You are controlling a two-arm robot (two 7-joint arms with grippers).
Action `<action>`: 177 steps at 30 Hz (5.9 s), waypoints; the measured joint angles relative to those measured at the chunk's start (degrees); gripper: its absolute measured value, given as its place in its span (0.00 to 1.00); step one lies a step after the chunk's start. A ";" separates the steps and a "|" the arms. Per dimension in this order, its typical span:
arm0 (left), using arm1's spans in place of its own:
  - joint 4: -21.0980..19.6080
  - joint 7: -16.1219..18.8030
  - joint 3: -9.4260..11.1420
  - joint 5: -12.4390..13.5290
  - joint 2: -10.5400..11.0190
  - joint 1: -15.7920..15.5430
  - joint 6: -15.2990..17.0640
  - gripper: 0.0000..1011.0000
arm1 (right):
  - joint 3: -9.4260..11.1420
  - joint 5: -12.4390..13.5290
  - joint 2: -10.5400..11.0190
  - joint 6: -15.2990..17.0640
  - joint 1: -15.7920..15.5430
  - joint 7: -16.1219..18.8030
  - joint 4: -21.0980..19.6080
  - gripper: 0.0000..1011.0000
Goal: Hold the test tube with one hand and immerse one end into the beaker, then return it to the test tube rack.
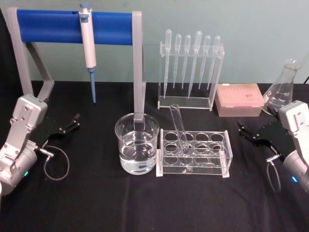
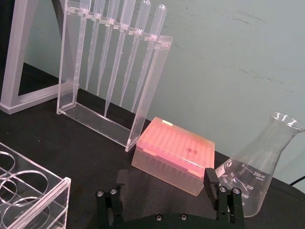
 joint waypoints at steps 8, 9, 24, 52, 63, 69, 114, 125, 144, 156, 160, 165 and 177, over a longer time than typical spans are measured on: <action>0.00 0.00 0.00 0.00 0.00 0.00 0.00 0.99 | 0.00 0.00 0.00 0.00 0.00 0.00 0.00 0.99; 0.00 0.00 0.00 0.00 0.00 0.00 0.00 0.99 | 0.00 0.00 0.00 0.00 0.00 0.00 0.00 0.99; 0.00 0.00 0.00 0.00 0.00 0.00 0.00 0.99 | 0.00 0.00 0.00 0.00 0.00 0.00 0.00 0.99; 0.00 0.00 0.00 0.00 0.00 0.00 0.00 0.99 | 4.70 2.85 7.60 5.17 -12.10 6.52 -23.84 0.99; 0.00 0.00 0.00 0.00 0.00 0.00 0.00 0.99 | 0.46 7.02 4.14 10.44 -5.03 19.39 -21.88 0.99; 0.00 0.00 0.00 0.00 0.00 0.00 0.00 0.99 | -1.81 6.93 0.56 13.82 0.28 23.63 -17.62 0.99; 0.00 0.00 0.00 0.00 0.00 0.00 0.00 0.99 | 1.85 7.12 -5.42 16.44 1.21 27.44 -17.04 0.22; 0.00 0.00 0.00 0.00 0.00 0.00 0.00 0.99 | 5.74 11.34 -5.27 14.52 -1.10 25.61 -21.43 0.22; 0.00 0.00 0.00 0.00 0.00 0.00 0.00 0.99 | 6.23 12.00 -5.32 14.17 -1.15 24.78 -22.06 0.22; 0.00 0.00 0.00 0.00 0.00 0.00 0.00 0.99 | 6.17 11.93 -5.30 14.23 -1.14 24.87 -22.05 0.22; 0.00 0.00 0.00 0.00 0.00 0.00 0.00 0.99 | 6.15 11.91 -5.30 14.24 -1.14 24.90 -22.05 0.22; 0.00 0.00 0.00 0.00 0.00 0.00 0.00 0.99 | 6.15 11.88 -5.30 14.27 -1.14 24.93 -22.05 0.22; 0.00 0.00 0.00 0.00 0.00 0.00 0.00 0.99 | 6.15 11.87 -5.30 14.27 -1.14 24.95 -22.05 0.22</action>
